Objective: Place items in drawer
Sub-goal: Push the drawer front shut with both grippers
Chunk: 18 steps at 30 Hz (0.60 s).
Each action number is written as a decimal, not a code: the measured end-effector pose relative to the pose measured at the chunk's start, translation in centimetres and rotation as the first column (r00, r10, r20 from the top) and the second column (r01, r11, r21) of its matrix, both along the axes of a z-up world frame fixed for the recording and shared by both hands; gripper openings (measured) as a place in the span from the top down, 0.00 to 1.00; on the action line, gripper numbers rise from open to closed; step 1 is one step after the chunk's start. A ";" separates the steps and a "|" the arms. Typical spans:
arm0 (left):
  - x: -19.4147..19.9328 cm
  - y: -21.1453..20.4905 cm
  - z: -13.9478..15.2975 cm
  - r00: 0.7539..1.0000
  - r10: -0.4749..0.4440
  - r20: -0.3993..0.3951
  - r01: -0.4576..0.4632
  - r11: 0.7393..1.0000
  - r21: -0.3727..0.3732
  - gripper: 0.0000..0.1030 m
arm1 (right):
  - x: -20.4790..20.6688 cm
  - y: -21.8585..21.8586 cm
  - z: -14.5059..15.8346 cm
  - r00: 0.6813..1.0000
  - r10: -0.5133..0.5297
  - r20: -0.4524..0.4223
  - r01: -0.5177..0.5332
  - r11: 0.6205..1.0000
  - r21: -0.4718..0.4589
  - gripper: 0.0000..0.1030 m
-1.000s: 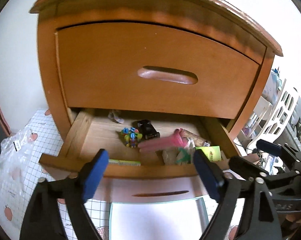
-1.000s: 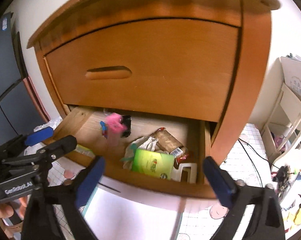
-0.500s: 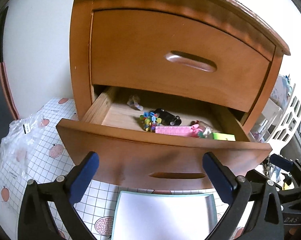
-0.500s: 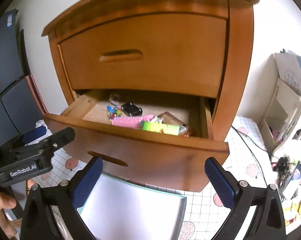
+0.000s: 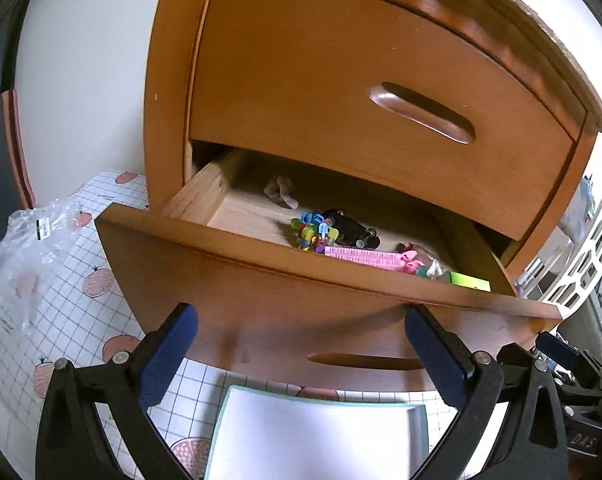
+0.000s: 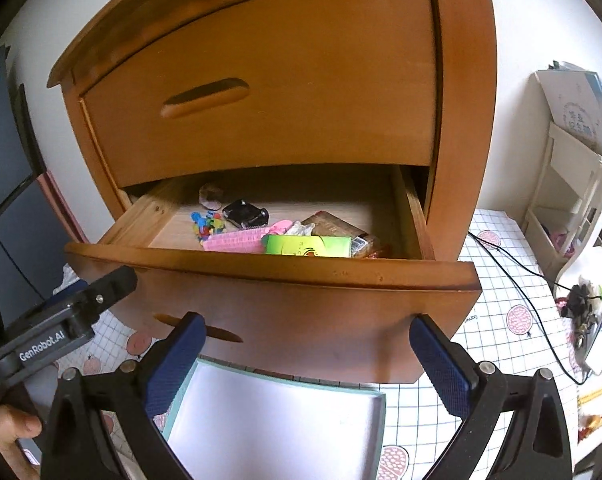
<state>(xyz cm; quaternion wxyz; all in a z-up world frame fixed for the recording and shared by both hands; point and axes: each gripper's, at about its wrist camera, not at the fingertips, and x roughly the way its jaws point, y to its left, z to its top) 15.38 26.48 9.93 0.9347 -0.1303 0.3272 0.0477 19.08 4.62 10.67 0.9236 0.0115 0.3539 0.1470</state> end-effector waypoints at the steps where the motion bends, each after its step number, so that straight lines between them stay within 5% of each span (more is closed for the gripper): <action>1: 0.4 0.0 -0.1 1.000 -0.002 -0.003 0.002 1.000 -0.001 0.00 | 0.4 0.0 -0.1 1.000 -0.001 -0.001 0.001 1.000 0.002 0.00; 18: 8.2 -0.2 -0.7 1.000 -0.005 -0.001 0.005 1.000 0.014 0.00 | 7.9 1.0 -0.3 0.999 -0.051 -0.006 0.052 0.998 0.033 0.00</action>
